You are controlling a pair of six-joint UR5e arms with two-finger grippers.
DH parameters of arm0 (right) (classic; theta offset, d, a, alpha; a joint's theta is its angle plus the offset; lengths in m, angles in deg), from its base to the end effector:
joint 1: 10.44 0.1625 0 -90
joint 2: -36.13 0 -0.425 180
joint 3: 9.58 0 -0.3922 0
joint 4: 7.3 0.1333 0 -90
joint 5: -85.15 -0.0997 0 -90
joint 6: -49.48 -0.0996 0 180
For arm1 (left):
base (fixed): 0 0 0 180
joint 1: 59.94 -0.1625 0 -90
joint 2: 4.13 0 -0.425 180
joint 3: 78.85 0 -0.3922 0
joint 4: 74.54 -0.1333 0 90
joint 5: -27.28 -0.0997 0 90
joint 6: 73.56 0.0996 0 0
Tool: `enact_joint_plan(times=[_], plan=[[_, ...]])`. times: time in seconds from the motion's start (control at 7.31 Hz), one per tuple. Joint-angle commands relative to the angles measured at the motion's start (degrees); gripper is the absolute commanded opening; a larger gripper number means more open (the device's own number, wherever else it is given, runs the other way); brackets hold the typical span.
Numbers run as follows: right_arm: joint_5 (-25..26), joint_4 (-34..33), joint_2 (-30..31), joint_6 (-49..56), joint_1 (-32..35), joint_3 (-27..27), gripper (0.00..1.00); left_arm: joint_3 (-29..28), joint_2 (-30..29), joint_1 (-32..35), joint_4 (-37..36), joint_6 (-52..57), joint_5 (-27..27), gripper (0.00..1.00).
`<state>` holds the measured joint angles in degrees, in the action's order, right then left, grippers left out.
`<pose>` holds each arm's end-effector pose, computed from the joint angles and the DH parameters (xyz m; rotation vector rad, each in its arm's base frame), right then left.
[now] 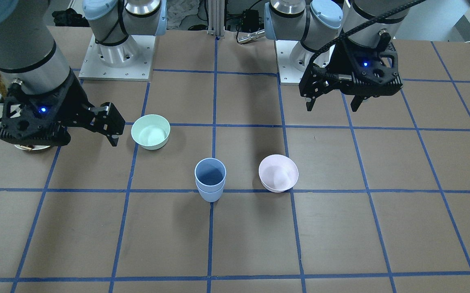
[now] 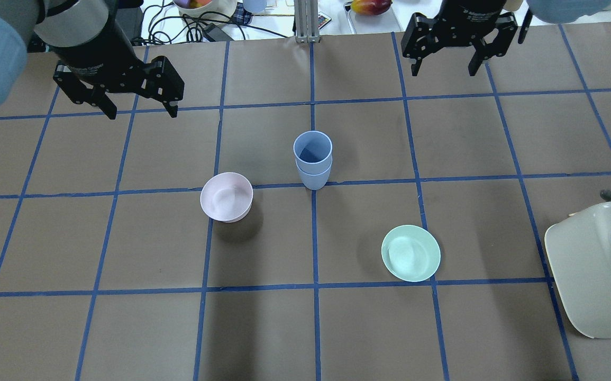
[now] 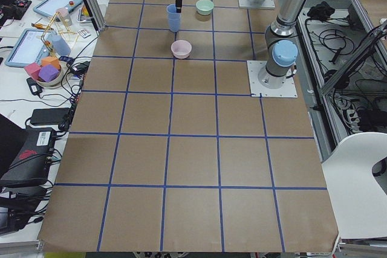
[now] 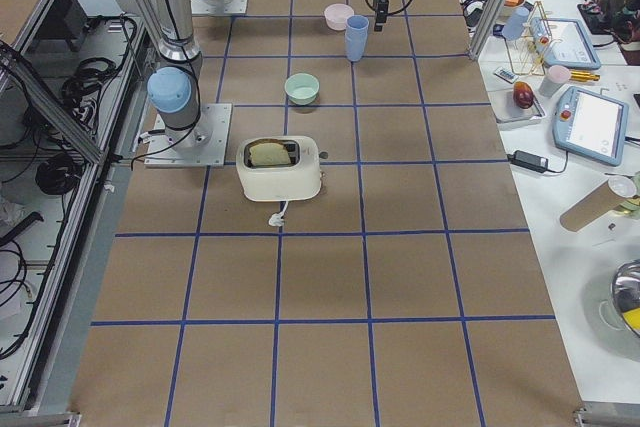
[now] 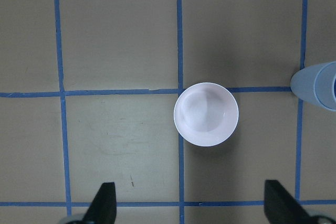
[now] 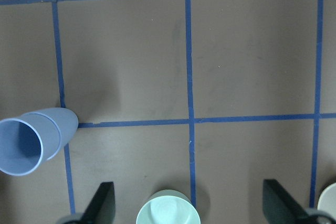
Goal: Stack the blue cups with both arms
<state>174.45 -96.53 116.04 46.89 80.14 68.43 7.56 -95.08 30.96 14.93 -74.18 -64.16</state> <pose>0.1403 -0.5667 0.4963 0.0547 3.1282 -0.0303 -0.1387 -0.5018 0.5116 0.0065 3.1160 -0.0867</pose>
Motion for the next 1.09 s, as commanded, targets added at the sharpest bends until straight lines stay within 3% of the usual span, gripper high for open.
enact_joint_plan(times=[0.0, 0.27, 0.96], plan=[[0.7, 4.6, 7.2, 0.2, -0.1, 3.7, 1.0, 0.2, 0.1, -0.1, 0.0, 0.0, 0.0, 1.0], [0.6, 5.3, 8.1, 0.6, 0.0, 8.0, 1.0, 0.3, 0.2, 0.0, 0.0, 0.0, 0.0, 1.0], [0.5, 5.2, 8.9, 0.6, -0.2, 8.1, 1.0, 0.3, 0.2, 0.0, 0.0, 0.0, 0.0, 1.0]])
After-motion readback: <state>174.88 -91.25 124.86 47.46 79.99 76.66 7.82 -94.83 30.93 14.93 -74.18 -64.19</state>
